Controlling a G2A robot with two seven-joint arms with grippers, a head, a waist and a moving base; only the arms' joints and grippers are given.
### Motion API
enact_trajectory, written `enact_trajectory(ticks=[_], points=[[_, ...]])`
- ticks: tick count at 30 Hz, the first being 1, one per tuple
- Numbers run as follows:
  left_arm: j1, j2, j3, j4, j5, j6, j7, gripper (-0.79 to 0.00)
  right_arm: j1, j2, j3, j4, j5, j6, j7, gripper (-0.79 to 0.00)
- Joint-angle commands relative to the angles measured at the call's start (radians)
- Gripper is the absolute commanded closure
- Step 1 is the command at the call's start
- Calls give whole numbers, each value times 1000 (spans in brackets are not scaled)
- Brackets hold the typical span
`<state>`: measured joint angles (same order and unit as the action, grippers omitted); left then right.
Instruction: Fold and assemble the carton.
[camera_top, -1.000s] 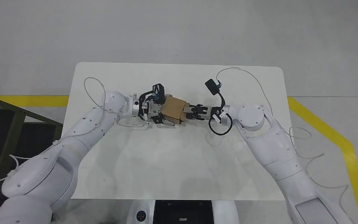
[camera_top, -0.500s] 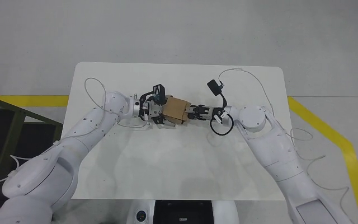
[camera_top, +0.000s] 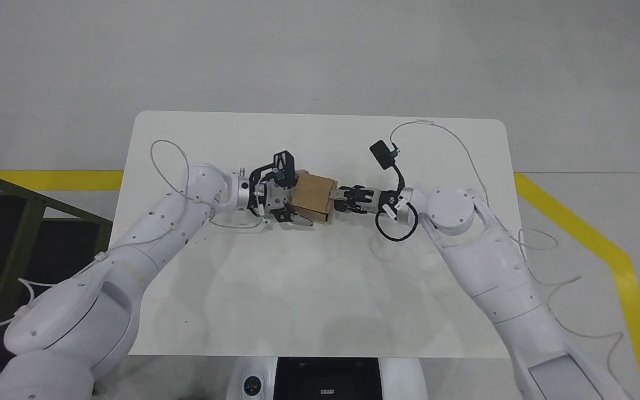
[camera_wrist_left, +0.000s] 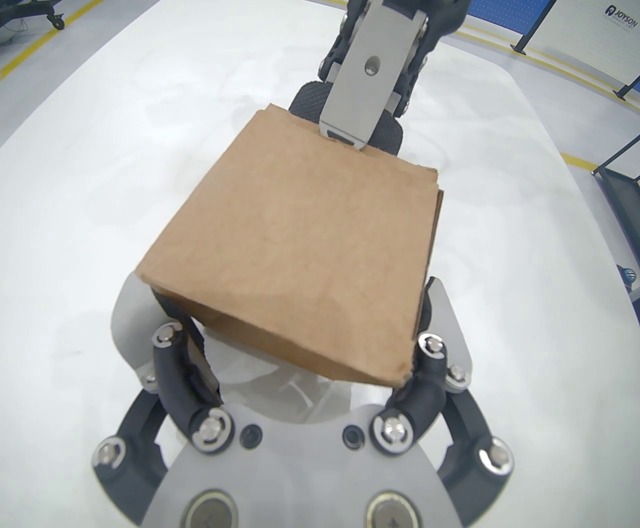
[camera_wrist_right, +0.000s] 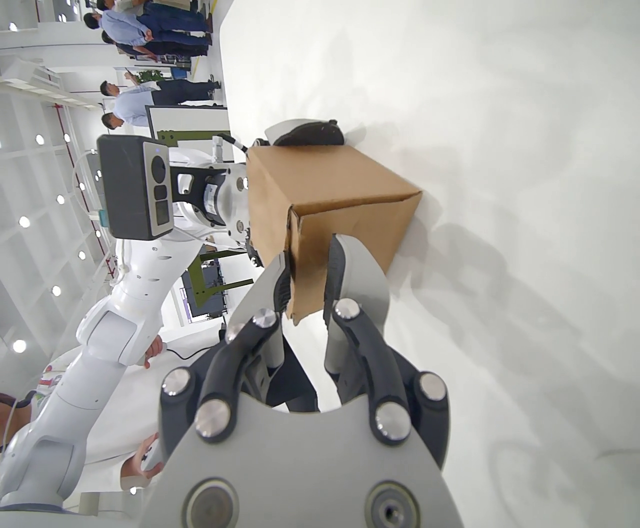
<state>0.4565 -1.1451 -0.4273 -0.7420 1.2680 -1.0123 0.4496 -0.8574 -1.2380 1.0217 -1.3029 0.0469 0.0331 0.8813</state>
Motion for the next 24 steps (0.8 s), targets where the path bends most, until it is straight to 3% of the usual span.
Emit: enact_trajectory(ticks=[1, 5, 9, 12, 24], points=[[1, 0, -1, 0, -1, 0, -1, -785, -11, 3, 12, -6, 5, -7, 2, -194], [2, 1, -2, -2, -1, 0, -4, -785, -39, 10, 35, -28, 22, -16, 3, -179], [2, 1, -1, -5, 1, 0, -8, -785, -65, 13, 52, -45, 51, -25, -4, -108], [2, 0, 1, -7, -1, 0, -11, -785, -76, 16, 59, -50, 43, -25, -7, 0], [-5, -3, 9, -7, -11, 0, -19, -785, -35, 4, 6, -26, 32, -4, 0, 0]])
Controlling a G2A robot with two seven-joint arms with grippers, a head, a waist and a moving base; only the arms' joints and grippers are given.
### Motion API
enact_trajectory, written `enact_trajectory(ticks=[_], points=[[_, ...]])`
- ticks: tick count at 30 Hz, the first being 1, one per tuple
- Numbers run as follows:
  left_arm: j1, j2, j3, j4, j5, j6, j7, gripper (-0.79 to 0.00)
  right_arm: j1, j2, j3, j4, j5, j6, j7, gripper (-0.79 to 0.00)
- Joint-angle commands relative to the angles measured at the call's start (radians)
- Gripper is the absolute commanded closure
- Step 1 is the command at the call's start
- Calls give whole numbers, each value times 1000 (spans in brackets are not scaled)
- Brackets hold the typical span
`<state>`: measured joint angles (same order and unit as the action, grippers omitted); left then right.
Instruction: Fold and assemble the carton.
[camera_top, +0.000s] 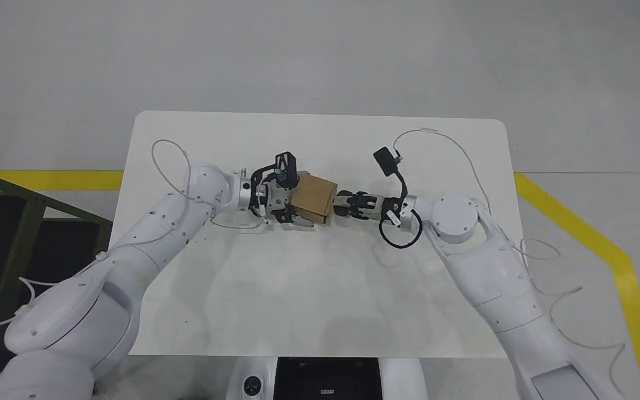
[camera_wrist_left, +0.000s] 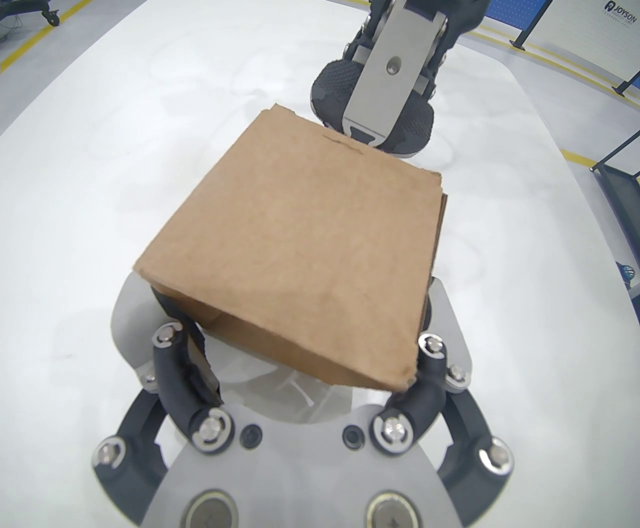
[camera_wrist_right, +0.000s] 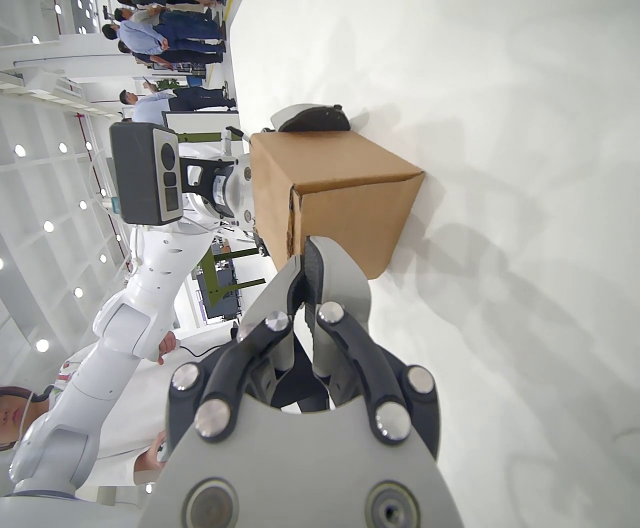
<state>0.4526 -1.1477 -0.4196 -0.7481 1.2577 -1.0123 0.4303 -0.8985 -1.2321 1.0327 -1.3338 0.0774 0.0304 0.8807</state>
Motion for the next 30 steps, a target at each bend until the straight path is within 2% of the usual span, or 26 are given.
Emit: enact_trajectory(ticks=[1, 13, 17, 22, 25, 27, 29, 30], points=[[-1, -1, 2, -1, 0, 0, 1, -785, 13, -3, -10, 10, 0, -2, 2, 0], [-9, -3, 7, 13, -5, 0, 11, -785, 33, -5, -8, 33, 9, -9, 4, 0], [-5, 1, 7, 23, -30, 0, 14, -785, 0, 6, 37, 13, 21, -22, 1, 0], [0, 14, 9, 13, -84, 0, 11, -785, -66, 23, 104, -39, 55, -51, -10, -49], [2, 31, 5, -11, -114, 0, 15, -785, -107, 30, 146, -77, 90, -90, -26, -166], [5, 47, -3, -32, -142, 0, 19, -785, -130, 33, 171, -97, 125, -148, -33, -339], [6, 65, -14, -57, -169, 0, 16, -785, -142, 37, 192, -100, 133, -196, -41, -785], [8, 75, -22, -70, -188, 0, 20, -785, -147, 38, 203, -98, 141, -213, -48, -785]])
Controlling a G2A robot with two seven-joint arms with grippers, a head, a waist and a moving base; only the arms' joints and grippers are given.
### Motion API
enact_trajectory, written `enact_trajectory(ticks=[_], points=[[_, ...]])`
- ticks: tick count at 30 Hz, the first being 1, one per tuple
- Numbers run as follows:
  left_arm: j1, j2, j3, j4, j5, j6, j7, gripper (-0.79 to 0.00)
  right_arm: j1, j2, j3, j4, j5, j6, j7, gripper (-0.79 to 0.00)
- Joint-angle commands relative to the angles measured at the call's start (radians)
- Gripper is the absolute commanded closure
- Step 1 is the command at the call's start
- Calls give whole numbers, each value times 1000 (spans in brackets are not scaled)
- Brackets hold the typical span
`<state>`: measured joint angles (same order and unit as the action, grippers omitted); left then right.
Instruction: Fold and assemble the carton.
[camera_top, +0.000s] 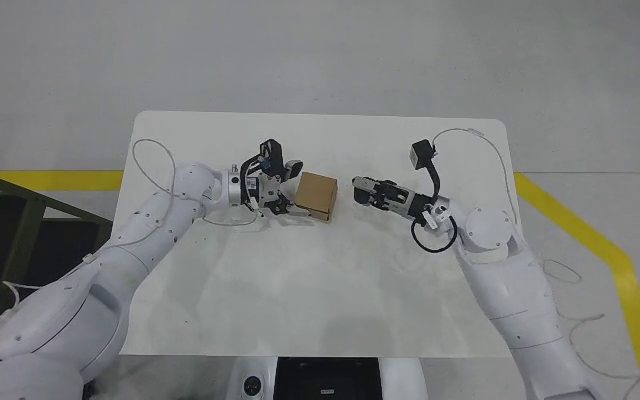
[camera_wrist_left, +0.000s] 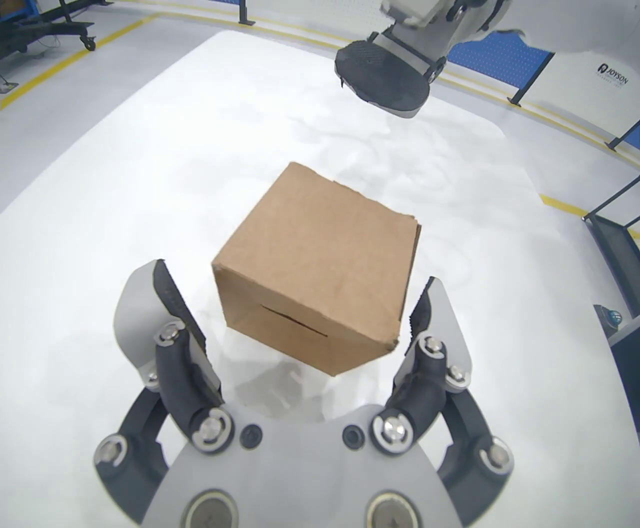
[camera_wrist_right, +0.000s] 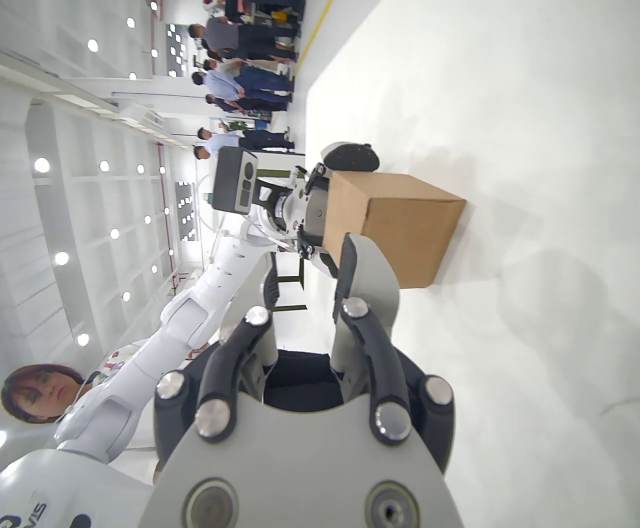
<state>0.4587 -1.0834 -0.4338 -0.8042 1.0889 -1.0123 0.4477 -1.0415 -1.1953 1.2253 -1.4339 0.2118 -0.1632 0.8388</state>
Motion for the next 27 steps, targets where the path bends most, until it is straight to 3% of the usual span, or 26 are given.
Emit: enact_trajectory(ticks=[1, 8, 14, 20, 27], points=[[1, 22, -16, -26, -25, 0, -5, -785, -8, 3, 20, 2, 13, -38, -12, -785], [13, 101, -110, -130, -80, 0, -32, -785, -17, 11, 88, 16, 20, -188, -64, -785], [52, 158, -228, -219, -125, 15, -96, -785, 6, 17, 132, 62, -66, -354, -143, -785], [121, 210, -349, -321, -185, 50, -196, -785, 41, 27, 175, 110, -283, -462, -259, -785], [213, 269, -501, -429, -261, 79, -319, -785, 35, 42, 247, 96, -559, -447, -435, -785]])
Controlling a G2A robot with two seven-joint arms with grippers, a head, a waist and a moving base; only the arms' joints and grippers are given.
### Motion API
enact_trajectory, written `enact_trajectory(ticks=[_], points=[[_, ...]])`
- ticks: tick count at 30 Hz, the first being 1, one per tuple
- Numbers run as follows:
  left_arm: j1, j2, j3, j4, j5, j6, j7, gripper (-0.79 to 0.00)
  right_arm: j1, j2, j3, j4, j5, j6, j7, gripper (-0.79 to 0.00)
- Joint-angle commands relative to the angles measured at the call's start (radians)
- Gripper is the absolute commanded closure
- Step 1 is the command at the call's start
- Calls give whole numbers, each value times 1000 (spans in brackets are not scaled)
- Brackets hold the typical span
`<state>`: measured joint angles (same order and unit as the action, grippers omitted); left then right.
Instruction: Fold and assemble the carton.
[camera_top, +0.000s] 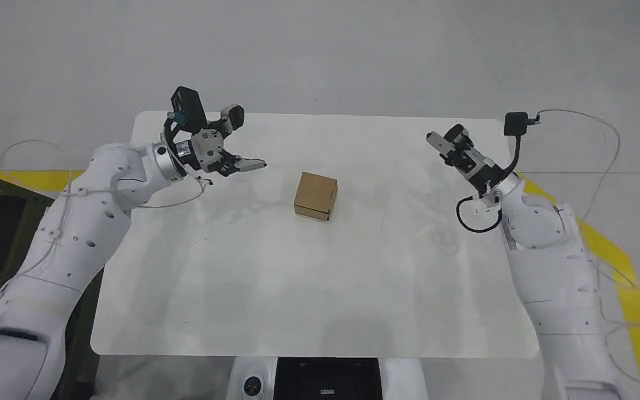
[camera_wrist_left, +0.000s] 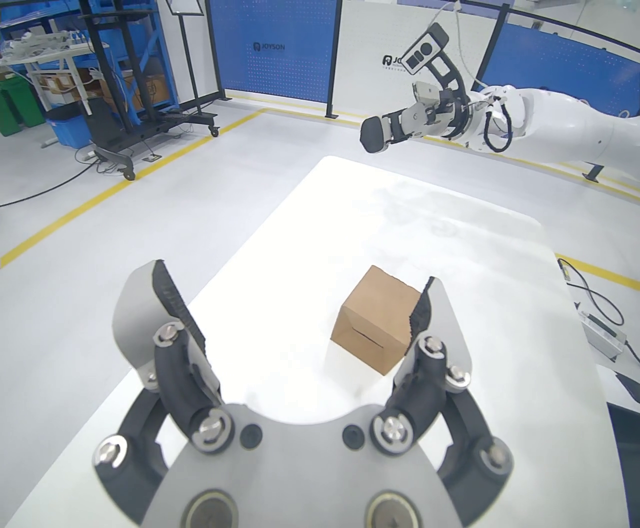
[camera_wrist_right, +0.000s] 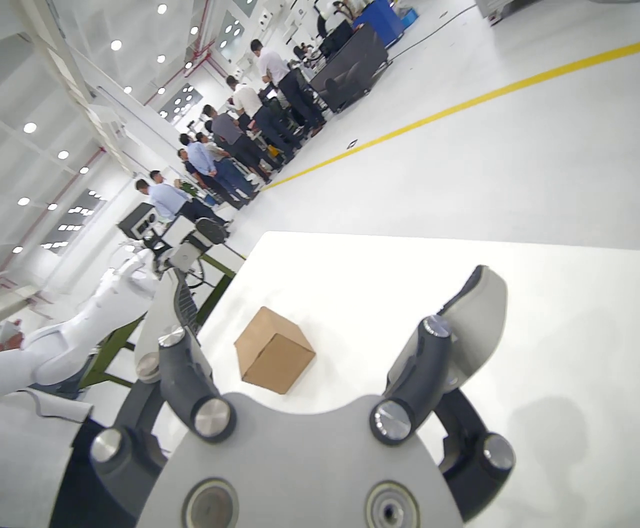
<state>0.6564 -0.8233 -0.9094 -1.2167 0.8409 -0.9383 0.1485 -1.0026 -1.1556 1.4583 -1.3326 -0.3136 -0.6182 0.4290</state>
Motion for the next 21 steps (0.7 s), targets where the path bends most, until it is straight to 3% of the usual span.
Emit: enact_trajectory(ticks=[1, 12, 21], points=[[28, 16, -47, -31, -26, 9, -36, -785, -10, 4, 27, -8, -52, 25, -49, -785], [99, 63, -212, -124, -134, 35, -218, -785, -56, 17, 93, -79, -122, 56, -137, -785], [86, 69, -249, -122, -162, 34, -270, -784, -59, 18, 91, -85, -118, 53, -136, -785]])
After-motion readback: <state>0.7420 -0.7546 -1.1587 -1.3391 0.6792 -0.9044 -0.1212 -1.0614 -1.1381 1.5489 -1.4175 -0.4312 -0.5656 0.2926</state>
